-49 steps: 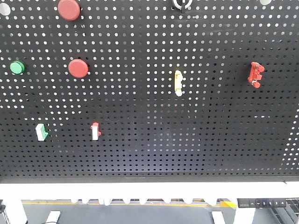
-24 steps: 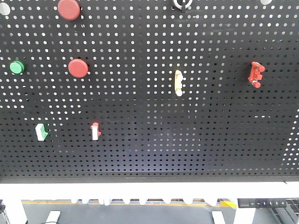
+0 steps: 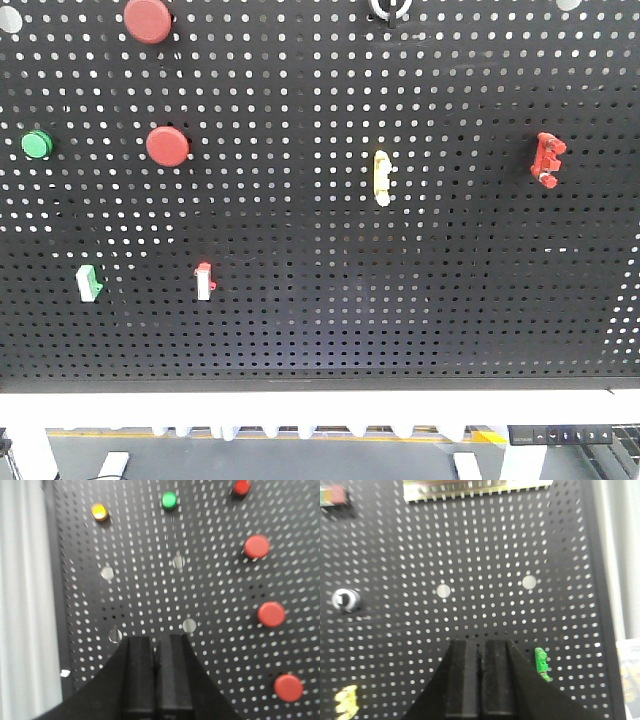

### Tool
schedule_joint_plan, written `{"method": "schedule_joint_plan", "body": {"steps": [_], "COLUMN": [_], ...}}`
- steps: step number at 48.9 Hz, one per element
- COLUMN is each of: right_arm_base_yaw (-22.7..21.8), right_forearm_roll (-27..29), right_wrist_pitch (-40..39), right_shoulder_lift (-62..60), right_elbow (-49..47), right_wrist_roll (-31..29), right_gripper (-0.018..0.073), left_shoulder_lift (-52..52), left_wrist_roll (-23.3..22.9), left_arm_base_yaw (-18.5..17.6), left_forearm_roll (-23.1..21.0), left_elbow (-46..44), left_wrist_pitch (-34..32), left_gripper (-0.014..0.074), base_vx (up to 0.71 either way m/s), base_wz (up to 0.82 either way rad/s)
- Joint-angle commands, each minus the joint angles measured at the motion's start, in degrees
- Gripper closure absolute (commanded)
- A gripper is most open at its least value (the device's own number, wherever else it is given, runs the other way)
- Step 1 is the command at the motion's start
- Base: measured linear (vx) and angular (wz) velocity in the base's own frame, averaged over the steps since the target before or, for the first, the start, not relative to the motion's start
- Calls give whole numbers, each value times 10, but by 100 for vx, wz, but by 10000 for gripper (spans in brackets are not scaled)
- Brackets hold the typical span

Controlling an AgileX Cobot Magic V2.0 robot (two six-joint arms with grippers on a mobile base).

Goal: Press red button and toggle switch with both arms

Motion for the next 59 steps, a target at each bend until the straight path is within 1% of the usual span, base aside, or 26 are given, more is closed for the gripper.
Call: {"method": "schedule_joint_plan", "body": {"steps": [1, 5, 9, 12, 17, 20, 24, 28, 31, 34, 40, 43, 49, 59], "right_arm_base_yaw": [0, 0, 0, 0, 0, 0, 0, 0, 0, 0, 0, 0, 0, 0], "right_forearm_roll": [-4, -3, -2, -1, -1, -1, -2, -2, -2, -2, -2, -2, -2, -2], "right_wrist_pitch": [-44, -67, -83, -93, -100, -100, -100, -100, -100, -100, -101, -102, -105, -118], "right_shoulder_lift": [47, 68, 82, 89, 89, 89, 89, 89, 89, 89, 89, 89, 89, 89], "right_elbow": [-36, -36, -36, -36, -36, -36, -36, -36, -36, -36, -36, -36, -36, -36], "right_wrist_roll": [3, 8, 8, 8, 8, 8, 8, 8, 8, 8, 7, 5, 5, 5], "right_gripper": [559, 559, 559, 559, 559, 559, 559, 559, 559, 559, 559, 559, 559, 559], "left_shoulder_lift": [55, 94, 129, 156, 202, 237, 287, 331, 367, 399, 454, 474, 515, 562], "left_wrist_roll": [-7, -8, -12, -19, -24, -24, -24, -24, -24, -24, -24, -24, -26, -26], "left_arm_base_yaw": [-6, -20, -45, -67, -111, -140, -167, -186, -199, -207, -208, -208, -208, -205], "left_forearm_roll": [-1, -1, -1, -1, 1, 1, 1, 1, 1, 1, -2, -2, -11, -12], "left_elbow": [-24, -24, -28, -45, -98, -147, -208, -273, -320, -356, -412, -428, -451, -487], "left_wrist_pitch": [-45, -98, -157, -166, -150, -136, -101, -58, -39, -29, -20, -12, -31, -31], "left_gripper": [594, 594, 594, 594, 594, 594, 594, 594, 594, 594, 594, 594, 594, 594], "base_vx": [0, 0, 0, 0, 0, 0, 0, 0, 0, 0, 0, 0, 0, 0], "base_wz": [0, 0, 0, 0, 0, 0, 0, 0, 0, 0, 0, 0, 0, 0]}}
